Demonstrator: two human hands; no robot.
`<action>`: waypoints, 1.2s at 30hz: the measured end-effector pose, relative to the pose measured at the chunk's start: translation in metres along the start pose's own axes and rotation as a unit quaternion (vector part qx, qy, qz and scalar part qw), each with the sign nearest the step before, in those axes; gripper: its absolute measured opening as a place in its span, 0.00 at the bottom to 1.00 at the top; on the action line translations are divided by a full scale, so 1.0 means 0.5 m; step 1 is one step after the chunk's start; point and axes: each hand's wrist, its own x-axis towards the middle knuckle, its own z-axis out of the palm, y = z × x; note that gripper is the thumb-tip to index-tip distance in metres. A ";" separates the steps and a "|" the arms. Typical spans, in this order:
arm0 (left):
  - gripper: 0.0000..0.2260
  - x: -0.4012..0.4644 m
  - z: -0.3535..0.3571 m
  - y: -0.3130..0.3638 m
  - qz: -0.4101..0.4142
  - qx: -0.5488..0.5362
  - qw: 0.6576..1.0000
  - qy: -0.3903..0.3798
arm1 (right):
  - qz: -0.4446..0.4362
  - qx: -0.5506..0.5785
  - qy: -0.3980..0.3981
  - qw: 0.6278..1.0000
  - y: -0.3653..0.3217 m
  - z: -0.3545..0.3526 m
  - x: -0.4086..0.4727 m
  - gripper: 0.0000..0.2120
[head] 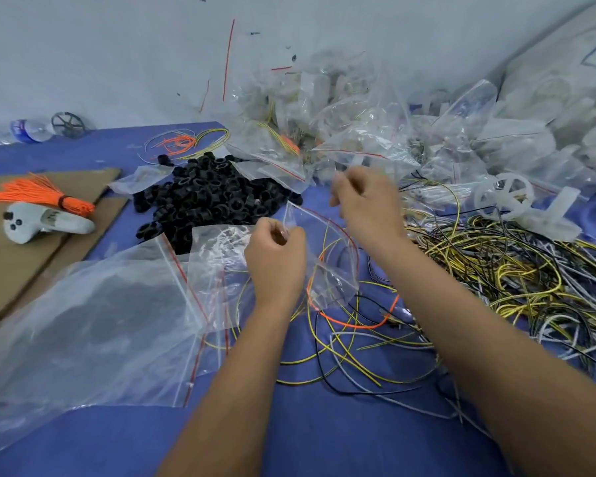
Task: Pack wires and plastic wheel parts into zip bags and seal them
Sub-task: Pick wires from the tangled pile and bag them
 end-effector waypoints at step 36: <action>0.05 -0.053 0.044 0.023 0.037 -0.042 0.993 -0.107 | 0.001 0.160 -0.137 0.978 0.036 -0.134 -0.131 0.07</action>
